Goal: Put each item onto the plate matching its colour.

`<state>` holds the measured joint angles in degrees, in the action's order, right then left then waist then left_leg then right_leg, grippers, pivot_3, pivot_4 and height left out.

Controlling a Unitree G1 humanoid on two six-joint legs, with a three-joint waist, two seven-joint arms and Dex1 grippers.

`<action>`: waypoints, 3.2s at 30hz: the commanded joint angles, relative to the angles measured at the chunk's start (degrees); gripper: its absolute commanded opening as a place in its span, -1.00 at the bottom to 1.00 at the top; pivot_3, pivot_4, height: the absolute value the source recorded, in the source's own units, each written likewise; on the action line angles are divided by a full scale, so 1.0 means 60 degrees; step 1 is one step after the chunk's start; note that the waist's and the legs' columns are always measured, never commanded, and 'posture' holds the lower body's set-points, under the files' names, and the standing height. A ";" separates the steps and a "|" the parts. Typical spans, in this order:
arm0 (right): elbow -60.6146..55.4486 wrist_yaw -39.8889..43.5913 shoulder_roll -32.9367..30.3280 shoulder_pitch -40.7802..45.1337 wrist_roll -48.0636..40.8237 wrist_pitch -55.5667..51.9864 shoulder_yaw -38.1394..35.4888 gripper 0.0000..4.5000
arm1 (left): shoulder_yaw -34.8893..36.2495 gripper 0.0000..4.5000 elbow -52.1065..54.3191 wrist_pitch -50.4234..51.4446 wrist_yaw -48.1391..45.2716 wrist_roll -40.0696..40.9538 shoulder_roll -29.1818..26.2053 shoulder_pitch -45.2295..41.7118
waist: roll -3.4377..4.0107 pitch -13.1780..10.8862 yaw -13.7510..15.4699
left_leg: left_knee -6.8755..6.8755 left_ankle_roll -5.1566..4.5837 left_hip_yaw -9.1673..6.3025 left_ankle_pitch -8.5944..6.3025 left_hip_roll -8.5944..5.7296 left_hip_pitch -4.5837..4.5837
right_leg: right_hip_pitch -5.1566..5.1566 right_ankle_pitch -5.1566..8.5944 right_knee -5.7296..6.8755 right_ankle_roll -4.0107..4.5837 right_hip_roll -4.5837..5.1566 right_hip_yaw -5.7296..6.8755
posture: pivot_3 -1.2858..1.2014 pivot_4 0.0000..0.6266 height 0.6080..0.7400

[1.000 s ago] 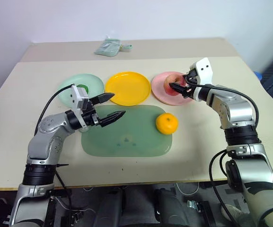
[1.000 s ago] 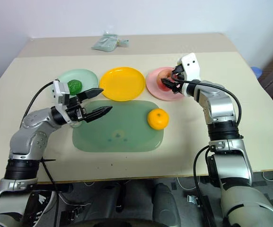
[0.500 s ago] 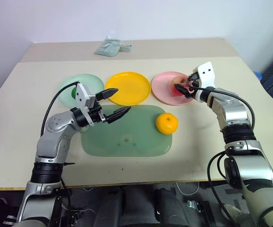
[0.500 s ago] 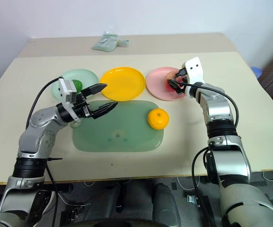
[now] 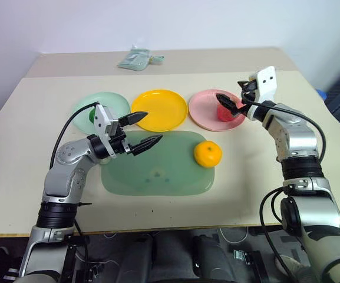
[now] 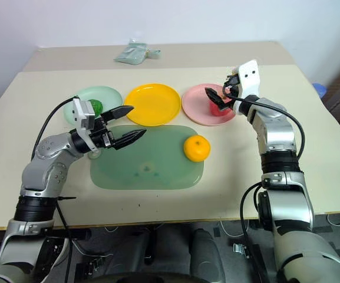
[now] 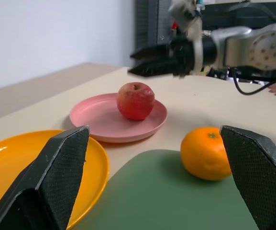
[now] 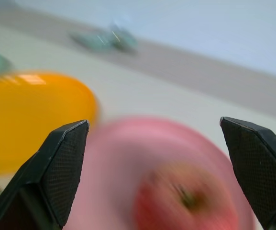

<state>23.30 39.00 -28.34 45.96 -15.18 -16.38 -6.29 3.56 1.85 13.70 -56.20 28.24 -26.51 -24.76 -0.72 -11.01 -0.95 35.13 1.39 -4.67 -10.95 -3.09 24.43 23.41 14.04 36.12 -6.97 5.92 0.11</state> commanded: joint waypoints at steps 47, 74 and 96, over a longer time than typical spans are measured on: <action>-0.4754 0.2456 -0.1567 -0.3622 0.0103 -0.2029 0.2119 0.46 | 0.0353 1.00 -0.0046 0.0578 -0.1613 0.0698 -0.1486 0.0232 | -0.0001 0.0000 0.0052 | 0.0007 0.0002 0.0004 -0.0002 0.0043 0.0001 | -0.0007 0.0019 -0.0030 0.0054 0.0005 -0.0001 | 0.03 -0.52 1.00; 0.3885 -0.1776 0.3354 0.2578 0.2580 0.2371 0.2747 0.46 | 0.0659 1.00 -0.0646 -0.0736 0.1321 -0.0666 -0.0340 0.0097 | 0.0002 -0.0001 -0.0005 | -0.0014 0.0025 -0.0007 0.0011 0.0003 0.0000 | 0.0024 -0.0014 0.0012 0.0020 -0.0012 -0.0001 | 0.03 -0.52 1.00; 0.2243 0.0462 0.3200 0.1584 0.0299 0.3122 0.0786 0.98 | 0.0828 1.00 -0.0523 -0.0562 0.0689 -0.0234 -0.0659 0.0244 | 0.0004 -0.0003 -0.0232 | -0.0021 0.0039 -0.0022 0.0020 0.0009 -0.0004 | 0.0026 -0.0016 0.0029 0.0023 -0.0025 -0.0001 | 0.03 -0.52 1.00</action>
<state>44.76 36.73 -7.63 56.98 -8.92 3.46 0.52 6.51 -3.38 10.62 -50.83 25.35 -29.30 -23.15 -0.69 -11.02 -2.34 35.01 1.62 -4.81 -10.83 -3.04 24.40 23.55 13.94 36.29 -6.83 5.78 0.10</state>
